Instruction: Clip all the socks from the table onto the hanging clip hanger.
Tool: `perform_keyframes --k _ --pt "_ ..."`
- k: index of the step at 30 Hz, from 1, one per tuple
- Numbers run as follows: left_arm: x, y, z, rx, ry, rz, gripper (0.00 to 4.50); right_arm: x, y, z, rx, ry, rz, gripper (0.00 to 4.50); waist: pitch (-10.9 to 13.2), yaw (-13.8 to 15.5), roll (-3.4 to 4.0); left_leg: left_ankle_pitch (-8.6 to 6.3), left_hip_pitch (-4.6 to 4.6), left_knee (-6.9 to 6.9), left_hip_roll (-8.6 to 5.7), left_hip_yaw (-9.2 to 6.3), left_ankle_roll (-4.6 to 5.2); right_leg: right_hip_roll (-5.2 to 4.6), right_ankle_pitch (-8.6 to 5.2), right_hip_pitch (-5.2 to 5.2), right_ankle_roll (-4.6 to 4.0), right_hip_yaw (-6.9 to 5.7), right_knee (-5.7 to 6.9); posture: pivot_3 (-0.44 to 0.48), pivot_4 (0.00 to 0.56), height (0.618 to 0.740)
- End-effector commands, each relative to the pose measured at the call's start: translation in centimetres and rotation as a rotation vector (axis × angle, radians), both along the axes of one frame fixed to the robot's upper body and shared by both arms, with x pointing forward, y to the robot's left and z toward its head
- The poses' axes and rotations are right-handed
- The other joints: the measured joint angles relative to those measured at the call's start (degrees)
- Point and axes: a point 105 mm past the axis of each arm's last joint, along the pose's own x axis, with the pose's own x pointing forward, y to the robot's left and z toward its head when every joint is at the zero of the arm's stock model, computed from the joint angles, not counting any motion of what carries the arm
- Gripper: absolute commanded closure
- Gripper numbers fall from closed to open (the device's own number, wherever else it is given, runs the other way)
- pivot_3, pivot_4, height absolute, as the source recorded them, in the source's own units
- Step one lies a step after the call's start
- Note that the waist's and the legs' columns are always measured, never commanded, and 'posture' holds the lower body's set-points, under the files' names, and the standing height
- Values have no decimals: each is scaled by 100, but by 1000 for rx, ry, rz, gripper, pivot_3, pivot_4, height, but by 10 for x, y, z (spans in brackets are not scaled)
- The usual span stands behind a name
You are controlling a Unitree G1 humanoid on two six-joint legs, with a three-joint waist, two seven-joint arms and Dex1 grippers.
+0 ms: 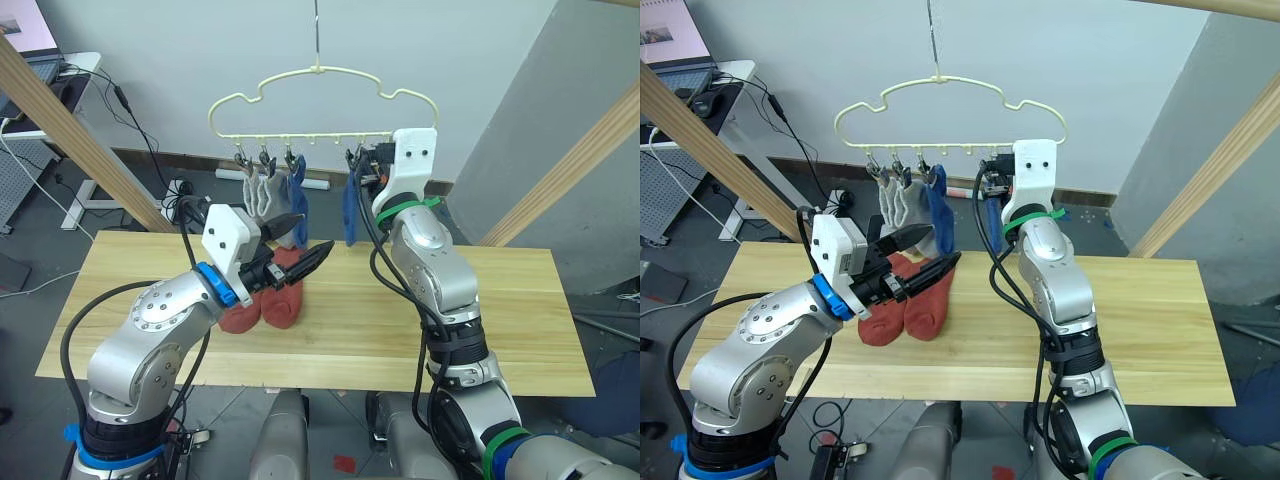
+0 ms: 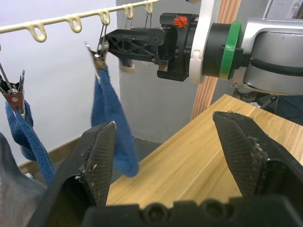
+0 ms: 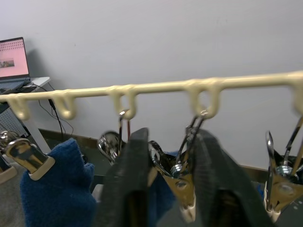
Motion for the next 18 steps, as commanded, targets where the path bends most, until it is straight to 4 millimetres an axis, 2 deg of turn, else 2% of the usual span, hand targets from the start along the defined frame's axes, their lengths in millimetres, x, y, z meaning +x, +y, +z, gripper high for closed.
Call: perform_keyframes --k 1,2,6,10,11,14,18 --pt "-7 -3 10 6 -57 -16 866 -5 1 13 26 -51 19 4305 0 0 0 0 0 0 0 0 0 0 0 0 0 0 0 257 308 740" --pt "-7 -4 10 4 -56 -15 866 -5 0 13 25 -50 18 4468 0 0 0 0 0 0 0 0 0 0 0 0 0 0 0 256 307 740" --pt "-3 -1 0 31 -26 18 866 -4 -10 10 21 -39 16 4487 0 2 0 0 0 0 0 0 0 0 0 0 0 0 0 248 307 740" --pt "14 16 -44 156 117 141 866 -3 -27 5 -19 -10 36 4487 0 2 1 0 2 -1 -2 2 0 0 0 0 0 3 0 248 307 740" --pt "21 23 -57 189 152 193 866 -2 -29 3 -30 1 44 4487 0 -2 1 0 2 -1 -2 1 0 -1 0 0 0 2 0 218 305 740" --pt "51 41 -109 176 317 367 866 -3 -44 -8 -58 56 41 4487 -3 14 4 0 7 -1 -2 1 1 0 0 3 0 0 4 200 306 740" --pt "75 43 -132 182 349 446 866 -6 -53 -13 -26 106 24 4487 -2 41 -1 1 4 5 -6 0 2 -3 0 5 1 -1 4 168 311 740"
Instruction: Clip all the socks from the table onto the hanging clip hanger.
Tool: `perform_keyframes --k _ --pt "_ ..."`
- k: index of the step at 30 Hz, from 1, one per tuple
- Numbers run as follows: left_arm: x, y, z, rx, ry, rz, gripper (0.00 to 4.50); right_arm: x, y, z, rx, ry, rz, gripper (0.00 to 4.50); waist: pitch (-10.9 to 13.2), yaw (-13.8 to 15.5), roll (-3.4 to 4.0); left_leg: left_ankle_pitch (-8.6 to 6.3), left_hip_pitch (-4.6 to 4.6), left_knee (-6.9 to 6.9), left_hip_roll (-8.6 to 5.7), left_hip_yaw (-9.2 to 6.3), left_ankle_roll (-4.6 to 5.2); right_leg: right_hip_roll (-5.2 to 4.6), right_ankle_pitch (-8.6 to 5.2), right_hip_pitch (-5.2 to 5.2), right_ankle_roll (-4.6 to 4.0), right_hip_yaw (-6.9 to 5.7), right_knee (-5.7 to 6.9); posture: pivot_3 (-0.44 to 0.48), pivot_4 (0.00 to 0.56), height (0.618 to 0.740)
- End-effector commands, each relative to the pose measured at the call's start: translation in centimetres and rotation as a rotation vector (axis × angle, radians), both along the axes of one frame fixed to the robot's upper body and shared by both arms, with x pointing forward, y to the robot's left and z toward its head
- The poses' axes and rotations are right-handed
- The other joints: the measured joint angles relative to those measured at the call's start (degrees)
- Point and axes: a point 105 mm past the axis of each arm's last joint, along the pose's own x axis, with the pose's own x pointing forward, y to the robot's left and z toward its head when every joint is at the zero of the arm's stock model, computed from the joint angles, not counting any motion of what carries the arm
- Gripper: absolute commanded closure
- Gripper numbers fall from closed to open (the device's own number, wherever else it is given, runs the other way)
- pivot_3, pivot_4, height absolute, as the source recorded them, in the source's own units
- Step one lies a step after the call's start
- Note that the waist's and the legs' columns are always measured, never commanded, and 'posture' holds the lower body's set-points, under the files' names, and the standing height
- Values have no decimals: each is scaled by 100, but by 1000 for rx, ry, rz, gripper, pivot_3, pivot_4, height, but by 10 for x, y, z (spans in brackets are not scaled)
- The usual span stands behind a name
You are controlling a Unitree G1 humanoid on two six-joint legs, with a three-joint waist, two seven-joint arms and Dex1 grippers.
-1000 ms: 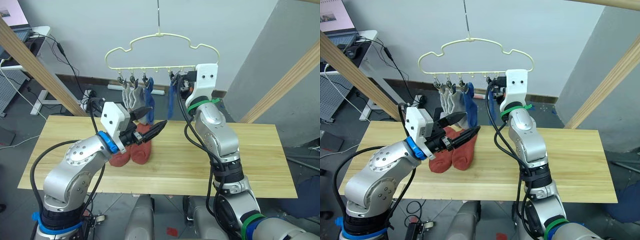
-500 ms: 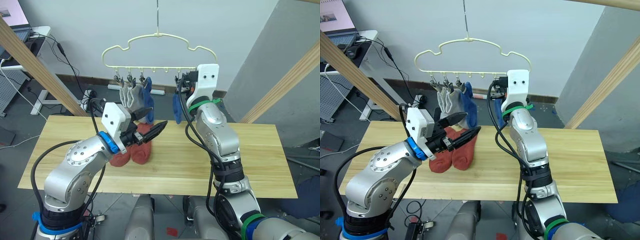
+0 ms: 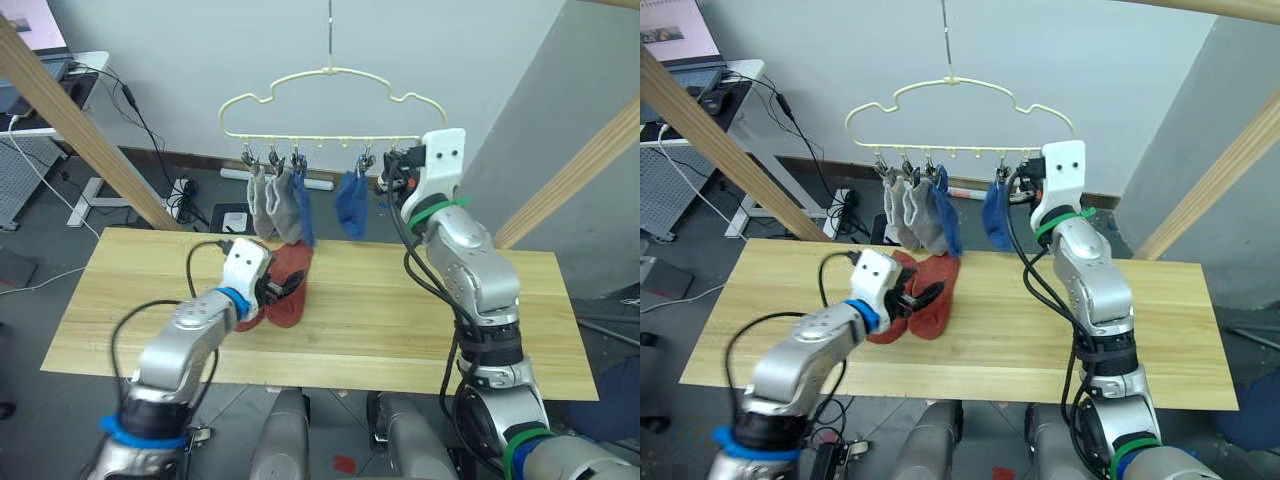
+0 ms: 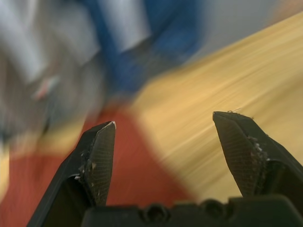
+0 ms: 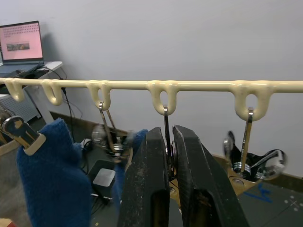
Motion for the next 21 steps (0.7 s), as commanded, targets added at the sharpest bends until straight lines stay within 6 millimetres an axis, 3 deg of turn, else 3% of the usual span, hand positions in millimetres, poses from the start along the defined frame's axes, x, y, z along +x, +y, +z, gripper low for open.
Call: perform_keyframes --k 1,8,13,16,21 --pt "19 0 -2 55 -50 20 866 -2 -14 -8 26 57 -41 4487 -1 10 -1 0 -1 0 0 -1 0 0 0 0 0 -1 0 168 311 740" --pt "42 -3 -31 176 -5 -12 866 -10 -16 -12 20 82 -58 4487 -3 15 0 0 0 -1 -5 -1 0 -3 0 3 0 -2 -1 133 314 740" --pt "33 -4 -53 214 81 -73 866 -12 -18 -12 22 92 -70 4487 -6 -7 1 0 6 0 -8 -3 0 -8 0 12 0 -5 2 125 315 740" --pt "27 -4 -58 230 99 -103 1462 -12 -20 -13 26 98 -76 4500 -11 -22 2 1 9 2 -6 -3 1 -10 0 19 0 -10 2 125 315 740" --pt "20 -5 -59 346 48 -178 2918 -10 -21 -14 26 103 -77 4500 -18 -37 1 1 10 4 -7 -3 2 -13 0 23 0 -10 2 138 318 740"
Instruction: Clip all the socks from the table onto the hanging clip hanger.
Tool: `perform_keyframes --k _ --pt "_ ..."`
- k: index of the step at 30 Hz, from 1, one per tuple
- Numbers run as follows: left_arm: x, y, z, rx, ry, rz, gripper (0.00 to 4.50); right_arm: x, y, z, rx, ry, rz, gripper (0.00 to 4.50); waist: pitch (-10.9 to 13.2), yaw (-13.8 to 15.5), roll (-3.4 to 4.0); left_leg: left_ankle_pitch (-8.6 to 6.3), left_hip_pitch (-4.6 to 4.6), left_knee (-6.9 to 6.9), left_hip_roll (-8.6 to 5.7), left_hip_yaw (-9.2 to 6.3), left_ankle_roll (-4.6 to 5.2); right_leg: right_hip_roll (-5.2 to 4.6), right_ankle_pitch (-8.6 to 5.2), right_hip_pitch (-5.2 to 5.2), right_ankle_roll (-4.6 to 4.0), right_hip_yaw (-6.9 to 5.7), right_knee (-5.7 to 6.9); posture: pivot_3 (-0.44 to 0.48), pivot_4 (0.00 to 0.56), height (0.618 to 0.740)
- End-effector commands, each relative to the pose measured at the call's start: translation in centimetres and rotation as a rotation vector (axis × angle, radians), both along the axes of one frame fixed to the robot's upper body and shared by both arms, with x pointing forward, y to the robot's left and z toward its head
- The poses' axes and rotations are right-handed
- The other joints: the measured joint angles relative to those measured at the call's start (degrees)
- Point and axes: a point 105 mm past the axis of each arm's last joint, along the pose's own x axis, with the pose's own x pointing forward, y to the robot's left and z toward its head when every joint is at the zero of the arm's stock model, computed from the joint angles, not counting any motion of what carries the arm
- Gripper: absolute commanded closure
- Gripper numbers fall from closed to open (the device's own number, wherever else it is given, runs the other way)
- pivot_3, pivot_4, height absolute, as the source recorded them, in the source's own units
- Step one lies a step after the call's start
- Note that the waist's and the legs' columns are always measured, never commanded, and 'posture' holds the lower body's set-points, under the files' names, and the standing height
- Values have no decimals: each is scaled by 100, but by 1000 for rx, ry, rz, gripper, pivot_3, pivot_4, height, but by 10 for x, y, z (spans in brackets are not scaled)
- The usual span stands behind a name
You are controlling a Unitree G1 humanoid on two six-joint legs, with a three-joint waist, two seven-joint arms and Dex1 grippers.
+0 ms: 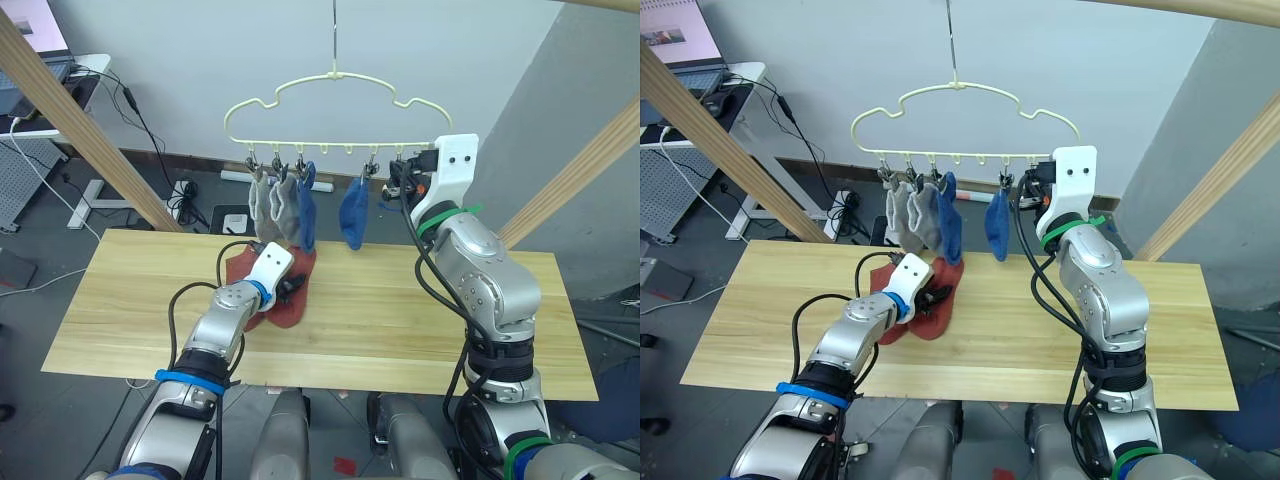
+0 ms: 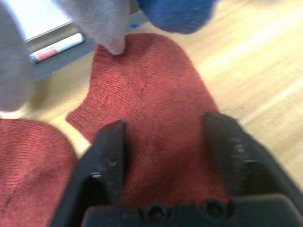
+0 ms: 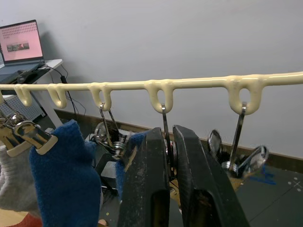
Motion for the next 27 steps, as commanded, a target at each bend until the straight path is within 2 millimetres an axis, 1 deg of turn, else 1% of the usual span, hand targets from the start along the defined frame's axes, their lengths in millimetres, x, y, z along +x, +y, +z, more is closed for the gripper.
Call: perform_keyframes --k 1,5,6,7,11,14,17,19,22,24,27 --pt "-17 1 -26 122 47 -66 3235 4 -14 -12 -2 51 -51 4500 -1 -2 0 0 0 0 0 0 0 0 0 0 0 0 0 140 321 740" --pt "-22 -8 -22 136 10 -118 4372 8 -17 -8 -15 45 -42 4500 -1 -5 1 0 2 0 0 1 1 0 0 0 0 1 1 142 322 740" --pt "-22 -12 -19 124 -2 -129 4443 9 -19 -7 -18 45 -40 4500 -1 -5 1 1 1 0 0 0 1 0 0 1 0 0 1 142 323 740" --pt "-23 -17 -16 101 -15 -138 4443 10 -20 -7 -22 47 -37 4500 0 -5 2 1 1 0 1 1 2 0 0 1 0 -1 1 142 325 740" --pt "-29 -45 16 -88 -114 -196 4443 10 -27 -8 -36 113 20 4500 2 4 1 1 -5 1 -1 4 3 -6 0 0 0 -2 -4 139 324 740" --pt "-47 -69 43 -306 -125 -276 4443 9 -32 -5 44 200 67 4500 4 2 0 2 -12 2 4 4 4 -8 0 -2 0 0 -5 139 324 740" --pt "-67 -87 73 -494 -137 -360 4443 7 -36 0 123 285 109 4500 4 1 0 3 -13 2 8 1 6 -10 0 1 -1 -1 0 134 322 740" --pt "-75 -92 86 -558 -144 -389 4443 4 -37 2 185 345 139 4500 4 -8 1 4 -13 2 9 1 7 -11 0 3 -1 -1 -1 134 322 740" --pt "-80 -97 102 -622 -157 -411 4443 4 -40 7 355 437 159 4500 5 -14 2 6 -12 2 7 3 10 -10 0 2 -1 -1 1 134 322 740" --pt "-79 -99 108 -623 -173 -416 4443 3 -42 7 415 484 166 4500 6 -10 3 7 -13 3 5 3 12 -10 0 2 -1 -5 0 134 322 740" --pt "-71 -103 115 -620 -203 -416 4443 4 -43 6 459 522 166 4500 7 3 5 7 -15 3 -1 7 14 -11 0 2 -1 -17 -4 131 324 740"
